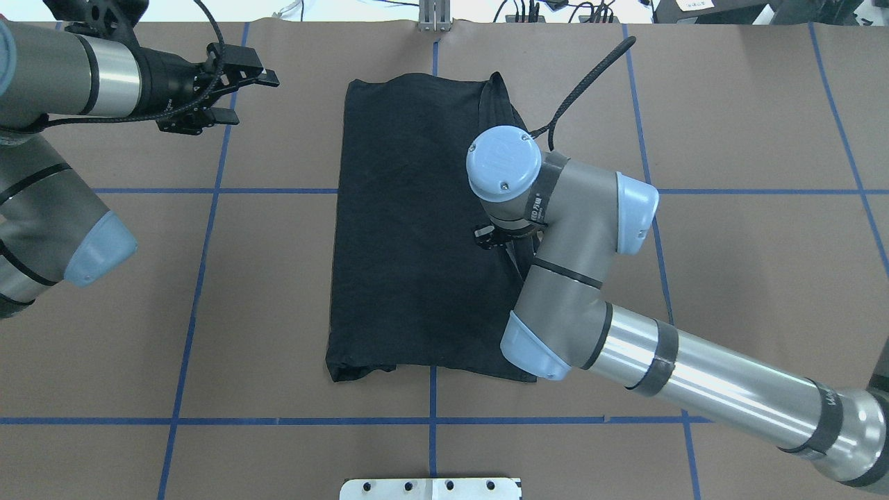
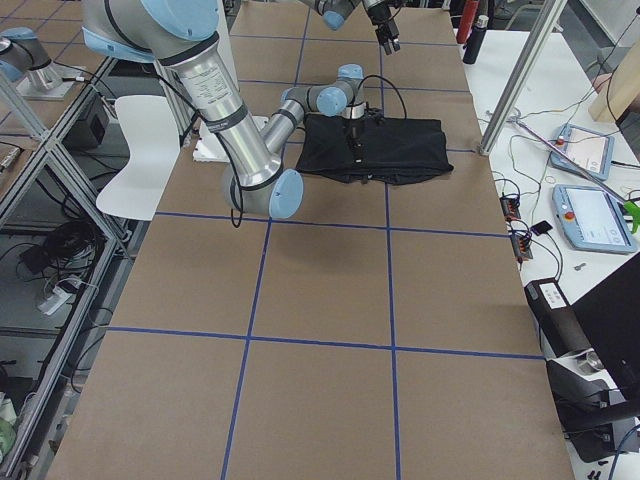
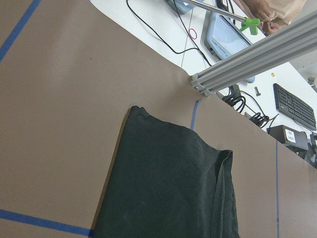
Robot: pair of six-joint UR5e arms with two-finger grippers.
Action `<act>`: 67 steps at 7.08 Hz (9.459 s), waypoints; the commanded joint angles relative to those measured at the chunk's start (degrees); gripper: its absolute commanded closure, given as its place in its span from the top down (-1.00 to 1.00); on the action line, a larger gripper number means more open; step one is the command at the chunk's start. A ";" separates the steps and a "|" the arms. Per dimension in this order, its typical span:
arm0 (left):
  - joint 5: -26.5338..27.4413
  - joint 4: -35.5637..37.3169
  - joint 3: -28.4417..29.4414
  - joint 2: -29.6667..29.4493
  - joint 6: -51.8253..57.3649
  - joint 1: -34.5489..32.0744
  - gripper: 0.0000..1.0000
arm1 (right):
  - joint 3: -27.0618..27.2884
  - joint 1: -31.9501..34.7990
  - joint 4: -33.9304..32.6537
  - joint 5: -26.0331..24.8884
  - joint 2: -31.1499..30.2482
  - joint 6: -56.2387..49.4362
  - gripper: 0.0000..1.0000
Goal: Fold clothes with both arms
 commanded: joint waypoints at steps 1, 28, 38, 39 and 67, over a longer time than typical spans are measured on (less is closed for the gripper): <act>-0.04 -0.01 -0.16 0.23 0.02 0.00 0.98 | -8.02 -0.07 6.28 -0.31 2.68 1.13 0.45; 0.14 -0.01 -3.32 2.61 0.02 0.00 0.98 | 20.34 -14.48 17.64 -7.78 -19.64 86.91 0.80; 0.23 0.08 -3.85 2.61 0.02 -0.09 0.98 | 16.74 -14.05 17.99 -7.78 -20.70 85.68 0.69; 0.23 0.08 -3.85 2.61 0.02 -0.09 0.98 | 16.74 -13.79 18.00 -7.78 -20.70 85.07 0.54; 20.17 -0.19 -17.04 13.32 -22.73 25.81 0.98 | 26.49 -11.94 17.38 -2.33 -25.27 82.43 -1.00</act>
